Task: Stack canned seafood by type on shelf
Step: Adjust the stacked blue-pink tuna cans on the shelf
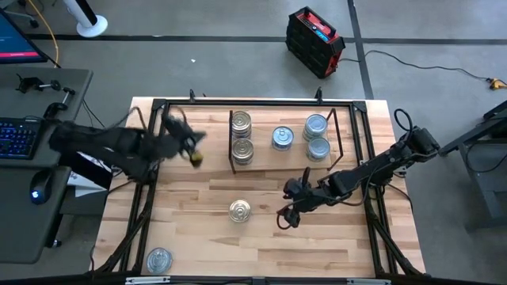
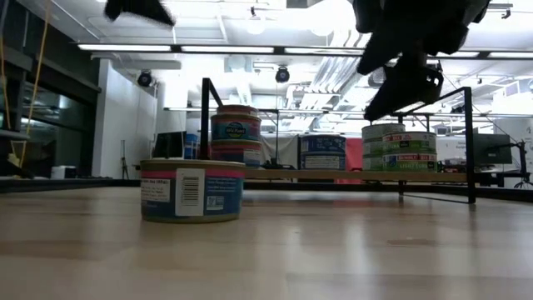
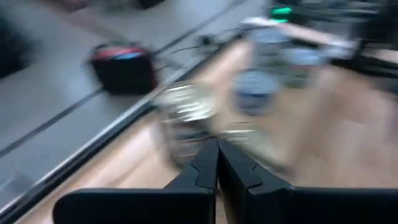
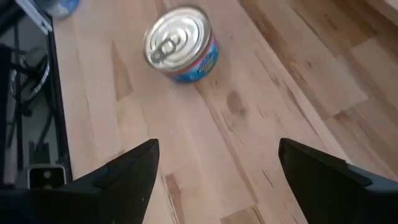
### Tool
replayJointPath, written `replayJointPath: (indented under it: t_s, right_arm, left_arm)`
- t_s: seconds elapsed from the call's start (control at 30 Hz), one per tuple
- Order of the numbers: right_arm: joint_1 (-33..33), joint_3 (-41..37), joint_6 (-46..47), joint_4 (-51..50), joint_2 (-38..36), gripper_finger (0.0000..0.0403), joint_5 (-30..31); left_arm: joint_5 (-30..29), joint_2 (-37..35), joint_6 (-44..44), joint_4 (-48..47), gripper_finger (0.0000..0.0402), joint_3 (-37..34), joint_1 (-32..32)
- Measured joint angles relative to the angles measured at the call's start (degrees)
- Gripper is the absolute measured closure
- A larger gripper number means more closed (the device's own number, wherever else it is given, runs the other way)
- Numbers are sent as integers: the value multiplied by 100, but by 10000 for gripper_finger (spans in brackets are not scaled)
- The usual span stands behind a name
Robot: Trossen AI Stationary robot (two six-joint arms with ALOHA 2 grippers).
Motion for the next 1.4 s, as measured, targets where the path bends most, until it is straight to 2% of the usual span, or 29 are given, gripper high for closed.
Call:
replayJointPath:
  t_s: [0.07,0.17,0.23,0.33,0.5,0.73,1.0,1.4]
  right_arm:
    - [0,0,98,95,0,82,67]
    - [-2,0,223,301,0,82,103]
    - [-2,0,306,444,0,82,113]
    - [0,0,529,653,0,82,232]
    - [0,0,891,999,0,82,618]
    - [-2,0,900,1344,0,82,954]
    - [-2,0,899,1412,0,82,1064]
    - [-106,0,883,1431,0,82,1240]
  left_arm:
    - [256,-219,-76,-108,401,-272,734]
    - [1305,-193,-60,55,401,-745,1849]
    - [1939,-9,-39,505,401,-1086,2486]
    - [2492,283,-289,1438,401,-1522,3229]
    - [3532,658,-907,2905,401,-1852,4058]
    - [5265,1292,-1830,3628,401,-1881,4662]
    - [5750,1474,-2445,3934,401,-1879,4878]
    - [5688,1939,-2865,4451,401,-1879,4723]
